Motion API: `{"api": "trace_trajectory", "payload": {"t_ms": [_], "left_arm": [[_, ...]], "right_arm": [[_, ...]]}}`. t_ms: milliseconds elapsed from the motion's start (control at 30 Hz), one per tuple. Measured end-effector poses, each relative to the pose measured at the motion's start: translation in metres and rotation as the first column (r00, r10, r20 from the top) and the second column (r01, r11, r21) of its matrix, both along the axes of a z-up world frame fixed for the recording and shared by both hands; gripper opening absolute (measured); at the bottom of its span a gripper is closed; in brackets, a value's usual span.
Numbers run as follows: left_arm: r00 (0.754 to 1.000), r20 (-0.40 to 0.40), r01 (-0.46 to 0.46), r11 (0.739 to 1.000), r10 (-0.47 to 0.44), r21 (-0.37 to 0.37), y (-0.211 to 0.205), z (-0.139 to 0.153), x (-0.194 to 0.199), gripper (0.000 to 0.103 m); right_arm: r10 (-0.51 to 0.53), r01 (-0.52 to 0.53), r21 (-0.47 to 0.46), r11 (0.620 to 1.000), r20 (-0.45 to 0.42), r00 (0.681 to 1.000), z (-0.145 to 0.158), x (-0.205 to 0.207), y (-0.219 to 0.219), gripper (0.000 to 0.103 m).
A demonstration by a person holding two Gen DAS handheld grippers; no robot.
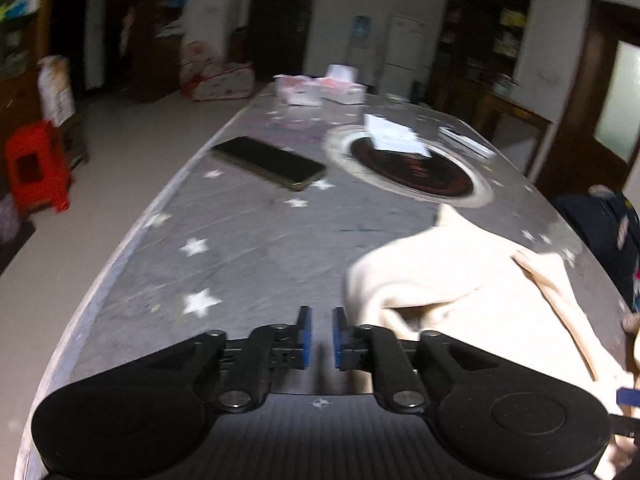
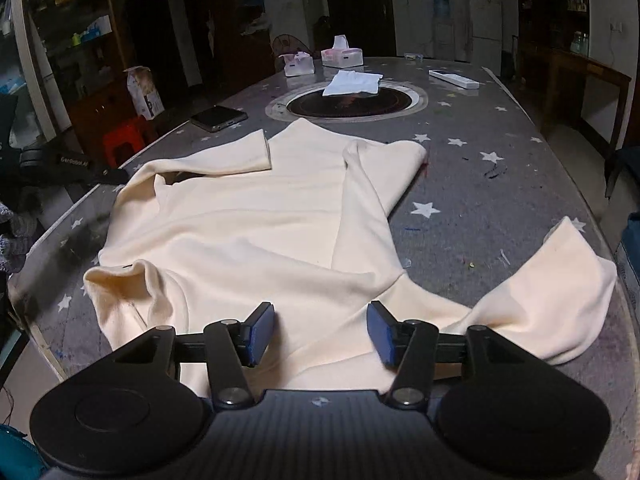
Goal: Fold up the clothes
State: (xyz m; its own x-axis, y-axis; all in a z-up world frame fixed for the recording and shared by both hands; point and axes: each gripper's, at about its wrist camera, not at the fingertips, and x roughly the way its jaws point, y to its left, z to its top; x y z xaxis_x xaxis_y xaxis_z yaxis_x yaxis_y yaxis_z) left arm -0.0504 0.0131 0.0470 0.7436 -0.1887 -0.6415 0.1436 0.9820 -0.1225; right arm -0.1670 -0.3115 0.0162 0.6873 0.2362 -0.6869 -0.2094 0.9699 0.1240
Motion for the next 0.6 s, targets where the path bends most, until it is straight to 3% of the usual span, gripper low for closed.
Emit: {"api": "trace_trajectory", "payload": {"t_ms": [67, 233, 333, 433, 600], "left_arm": [[0.999, 0.012, 0.038, 0.999, -0.038, 0.032, -0.015, 0.0, 0.003, 0.035], [0.986, 0.06, 0.145, 0.981, -0.153, 0.127, -0.054, 0.004, 0.008, 0.039], [0.963, 0.097, 0.226, 0.951, -0.25, 0.21, -0.076, 0.006, 0.007, 0.047], [0.953, 0.064, 0.272, 0.929, -0.296, 0.25, -0.091, -0.003, 0.02, 0.047], [0.941, -0.006, 0.33, 0.91, -0.339, 0.253, -0.102, -0.018, 0.039, 0.046]], "right_arm": [[-0.003, 0.003, 0.0, 1.0, -0.002, 1.0, -0.001, 0.0, -0.001, 0.053], [-0.006, 0.006, 0.004, 1.0, -0.004, 1.0, -0.001, 0.001, -0.003, 0.054], [-0.009, 0.009, 0.007, 1.0, -0.006, 1.0, -0.001, 0.001, -0.005, 0.055], [-0.009, 0.009, 0.011, 1.0, -0.006, 1.0, -0.001, 0.001, -0.005, 0.056], [-0.01, 0.01, 0.017, 1.0, -0.005, 1.0, -0.002, 0.001, -0.006, 0.058]]}}
